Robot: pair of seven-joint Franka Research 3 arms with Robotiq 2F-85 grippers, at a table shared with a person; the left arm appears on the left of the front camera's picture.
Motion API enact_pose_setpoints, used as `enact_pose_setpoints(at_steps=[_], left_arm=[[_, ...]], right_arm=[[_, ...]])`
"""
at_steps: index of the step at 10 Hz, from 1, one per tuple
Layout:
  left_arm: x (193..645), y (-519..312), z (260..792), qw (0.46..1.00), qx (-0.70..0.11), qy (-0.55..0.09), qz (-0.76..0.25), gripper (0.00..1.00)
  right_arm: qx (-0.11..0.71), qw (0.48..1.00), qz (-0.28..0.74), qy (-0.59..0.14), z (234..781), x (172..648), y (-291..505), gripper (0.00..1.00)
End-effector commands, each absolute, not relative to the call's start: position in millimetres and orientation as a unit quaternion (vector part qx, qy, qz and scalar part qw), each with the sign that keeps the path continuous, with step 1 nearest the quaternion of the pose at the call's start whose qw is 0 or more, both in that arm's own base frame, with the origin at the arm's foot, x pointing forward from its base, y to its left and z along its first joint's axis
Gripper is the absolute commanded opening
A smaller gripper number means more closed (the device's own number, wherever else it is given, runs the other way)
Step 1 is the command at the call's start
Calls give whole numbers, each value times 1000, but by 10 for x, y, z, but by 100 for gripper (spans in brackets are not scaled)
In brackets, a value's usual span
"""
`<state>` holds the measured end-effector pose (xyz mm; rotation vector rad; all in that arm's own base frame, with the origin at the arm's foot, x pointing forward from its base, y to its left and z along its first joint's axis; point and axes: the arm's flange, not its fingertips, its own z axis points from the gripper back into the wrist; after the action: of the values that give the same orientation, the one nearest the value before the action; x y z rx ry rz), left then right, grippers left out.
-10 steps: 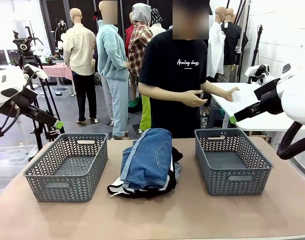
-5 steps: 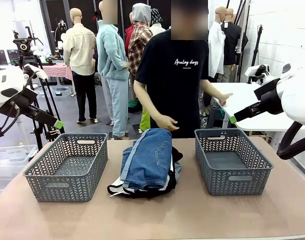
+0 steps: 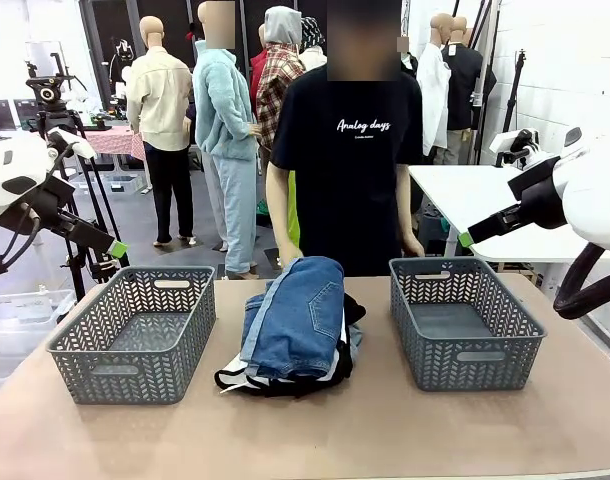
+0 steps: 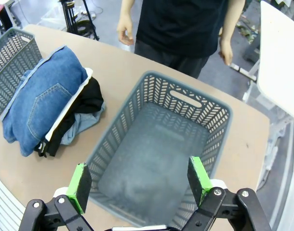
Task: Sort the tops and bottoms.
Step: Lift clothes from the center of the table with your left hand.
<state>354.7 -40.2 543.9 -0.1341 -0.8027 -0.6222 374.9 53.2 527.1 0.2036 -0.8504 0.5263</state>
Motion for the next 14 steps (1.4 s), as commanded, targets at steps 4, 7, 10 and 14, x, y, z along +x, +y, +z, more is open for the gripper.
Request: enact_pose_setpoints(at_steps=[4, 7, 10, 14], left_arm=[[3543, -379, 5447, 871, -63, -385, -297, 100], [3543, -379, 5447, 871, -63, -385, -297, 100], [3543, -379, 5447, 871, -63, -385, -297, 100], [3543, -379, 5447, 871, -63, -385, -297, 100]], right_arm=[[100, 871, 249, -411, 5263, 3756, 539, 100], [100, 871, 249, -411, 5263, 3756, 539, 100], [100, 871, 249, -411, 5263, 3756, 539, 100], [100, 871, 249, -411, 5263, 3756, 539, 100]])
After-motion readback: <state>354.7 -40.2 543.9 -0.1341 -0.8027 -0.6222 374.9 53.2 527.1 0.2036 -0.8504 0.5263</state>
